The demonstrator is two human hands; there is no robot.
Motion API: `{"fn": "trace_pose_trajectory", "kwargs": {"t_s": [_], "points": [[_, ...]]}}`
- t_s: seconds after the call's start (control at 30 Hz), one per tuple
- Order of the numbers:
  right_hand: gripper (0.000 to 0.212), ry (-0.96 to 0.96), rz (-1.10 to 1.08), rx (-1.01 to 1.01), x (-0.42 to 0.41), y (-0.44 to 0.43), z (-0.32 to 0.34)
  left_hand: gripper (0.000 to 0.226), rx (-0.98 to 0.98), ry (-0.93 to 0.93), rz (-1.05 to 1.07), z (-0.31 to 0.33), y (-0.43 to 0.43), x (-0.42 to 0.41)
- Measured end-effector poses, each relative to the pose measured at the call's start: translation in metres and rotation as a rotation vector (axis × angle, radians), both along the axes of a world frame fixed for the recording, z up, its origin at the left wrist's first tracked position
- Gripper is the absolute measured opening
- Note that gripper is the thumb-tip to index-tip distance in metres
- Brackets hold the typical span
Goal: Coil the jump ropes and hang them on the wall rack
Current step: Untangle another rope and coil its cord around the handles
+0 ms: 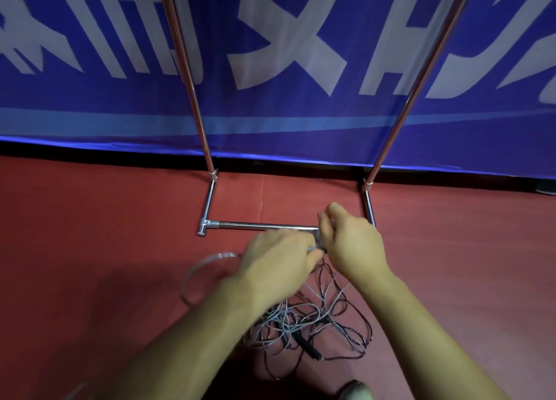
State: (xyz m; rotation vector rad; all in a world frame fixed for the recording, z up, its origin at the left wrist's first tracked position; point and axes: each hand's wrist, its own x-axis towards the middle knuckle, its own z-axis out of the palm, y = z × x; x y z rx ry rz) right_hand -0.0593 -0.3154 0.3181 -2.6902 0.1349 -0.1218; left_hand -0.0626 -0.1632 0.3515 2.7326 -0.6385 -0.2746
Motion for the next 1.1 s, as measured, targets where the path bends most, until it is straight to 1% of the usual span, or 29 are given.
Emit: {"fn": "trace_pose_trajectory", "kwargs": {"t_s": [0.03,0.07,0.1,0.17,0.23,0.3,0.37,0.4,0.47,0.5,0.53,0.6,0.63,0.7,0.77,0.83,0.87,0.9,0.97,1.03,1.07,1.1], "points": [[0.028,0.05,0.072,0.007,0.0,0.0,0.0,0.033,0.005,-0.007,-0.053,0.002,0.009,0.007],[0.03,0.087,0.153,0.049,0.0,0.0,0.001,0.034,-0.026,0.026,-0.099,0.005,0.019,0.011],[0.031,0.122,0.227,0.131,0.001,-0.001,0.004,0.035,-0.099,0.098,-0.125,0.003,0.028,0.016],[0.032,0.182,0.33,0.409,0.002,-0.004,0.012,0.037,-0.37,0.284,-0.101,-0.004,0.041,0.027],[0.034,0.259,0.379,0.71,0.001,-0.003,0.021,0.043,-0.62,0.394,-0.025,-0.009,0.046,0.03],[0.032,0.324,0.395,0.923,-0.001,0.003,0.031,0.053,-0.746,0.45,0.003,-0.006,0.044,0.03],[0.025,0.365,0.348,1.16,-0.003,0.011,0.04,0.054,-0.888,0.551,0.049,0.004,0.038,0.028],[0.024,0.365,0.305,1.294,-0.003,0.015,0.045,0.052,-0.97,0.631,0.12,0.005,0.035,0.027],[0.029,0.298,0.2,1.504,0.0,0.02,0.051,0.034,-1.118,0.782,0.303,0.001,0.023,0.024],[0.032,0.245,0.136,1.556,0.002,0.021,0.052,0.022,-1.115,0.801,0.356,-0.005,0.015,0.022],[0.034,0.196,0.074,1.572,0.005,0.022,0.052,0.021,-1.061,0.769,0.386,-0.012,0.008,0.019],[0.035,0.125,-0.036,1.535,0.009,0.024,0.049,0.038,-0.937,0.658,0.519,-0.023,-0.009,0.014],[0.035,0.11,-0.081,1.511,0.01,0.026,0.047,0.04,-0.9,0.599,0.586,-0.022,-0.017,0.011],[0.034,0.132,-0.149,1.485,0.011,0.025,0.045,0.04,-0.904,0.486,0.645,-0.02,-0.027,0.007],[0.033,0.262,-0.189,1.517,0.01,0.021,0.044,0.035,-0.772,0.367,0.594,-0.019,-0.028,0.004],[0.029,0.409,-0.206,1.542,0.008,0.016,0.044,0.024,-0.463,0.341,0.5,-0.024,-0.024,0.005],[0.027,0.441,-0.206,1.54,0.007,0.013,0.044,0.029,-0.36,0.339,0.467,-0.029,-0.022,0.008],[0.027,0.44,-0.203,1.523,0.007,0.011,0.043,0.033,-0.316,0.358,0.455,-0.031,-0.021,0.009],[0.027,0.349,-0.2,1.445,0.008,0.008,0.043,0.035,-0.254,0.404,0.443,-0.026,-0.021,0.009],[0.029,0.221,-0.219,1.354,0.009,0.008,0.042,0.032,-0.293,0.307,0.384,-0.027,-0.023,0.006],[0.03,0.172,-0.234,1.331,0.009,0.008,0.041,0.031,-0.329,0.239,0.363,-0.027,-0.024,0.004],[0.03,0.139,-0.25,1.326,0.01,0.009,0.04,0.029,-0.363,0.22,0.377,-0.024,-0.026,0.001]]}}
